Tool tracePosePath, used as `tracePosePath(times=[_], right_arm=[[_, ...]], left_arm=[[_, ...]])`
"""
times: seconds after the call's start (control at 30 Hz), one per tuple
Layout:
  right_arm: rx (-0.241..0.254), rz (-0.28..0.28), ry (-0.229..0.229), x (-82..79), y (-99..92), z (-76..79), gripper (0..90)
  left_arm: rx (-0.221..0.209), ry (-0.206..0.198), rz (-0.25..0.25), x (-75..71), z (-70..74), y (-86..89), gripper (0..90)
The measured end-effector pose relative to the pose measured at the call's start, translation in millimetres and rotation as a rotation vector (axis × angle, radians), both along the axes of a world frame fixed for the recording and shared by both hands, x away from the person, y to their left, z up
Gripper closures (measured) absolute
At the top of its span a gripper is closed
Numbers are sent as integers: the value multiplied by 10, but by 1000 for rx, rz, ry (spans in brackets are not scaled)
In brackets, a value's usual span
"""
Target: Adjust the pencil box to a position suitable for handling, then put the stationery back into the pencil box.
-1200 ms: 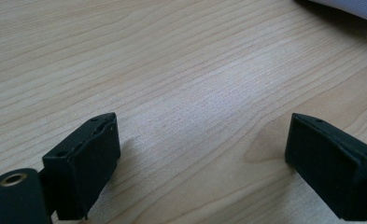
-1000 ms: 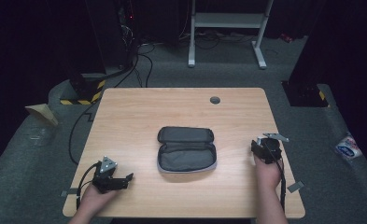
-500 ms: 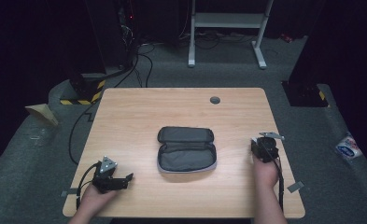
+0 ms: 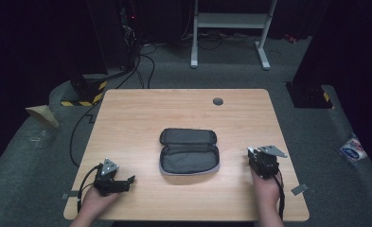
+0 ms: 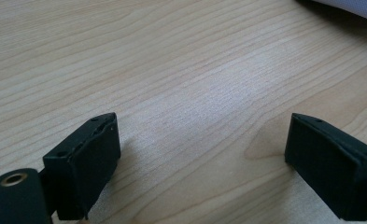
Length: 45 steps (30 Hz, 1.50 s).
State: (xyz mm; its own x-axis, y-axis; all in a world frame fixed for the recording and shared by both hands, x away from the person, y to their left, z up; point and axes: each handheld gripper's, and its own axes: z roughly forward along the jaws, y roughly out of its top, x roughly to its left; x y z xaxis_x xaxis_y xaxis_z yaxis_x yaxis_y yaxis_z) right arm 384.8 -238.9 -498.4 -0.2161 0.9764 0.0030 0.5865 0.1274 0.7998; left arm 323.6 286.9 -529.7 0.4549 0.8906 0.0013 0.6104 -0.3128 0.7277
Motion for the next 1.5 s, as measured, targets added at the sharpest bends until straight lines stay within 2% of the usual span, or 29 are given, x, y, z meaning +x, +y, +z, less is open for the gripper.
tracePosePath(times=[0.13, 0.23, 0.27, 0.3, 0.47, 0.57, 1.07, 1.27, 1.5], right_arm=[[6, 11, -15, -72, 68, 19, 724], [13, 31, -33, -158, 161, -24, 724], [13, 31, -33, -158, 161, -24, 724], [5, 55, -24, -170, 212, -43, 724], [9, 73, -36, -175, 257, 3, 724], [-8, 83, -35, -183, 295, -2, 724], [-5, 94, -34, -173, 299, 12, 725], [1, 100, -47, -194, 314, 61, 725], [-11, 141, -76, -270, 449, 165, 725]], left_arm=[[1, 0, 1, -1, 0, 0, 106], [0, 0, 2, -2, 0, 1, 106], [0, 0, 2, -2, 0, 1, 106], [-1, 1, 1, 1, -1, 0, 105], [-6, -1, 1, 7, -3, -3, 103], [-6, -1, 1, 7, -3, -4, 103], [-1, 0, -3, 31, -1, -8, 102], [-2, -1, -2, 19, -2, -8, 104], [-2, 1, -8, 18, -1, -3, 104]])
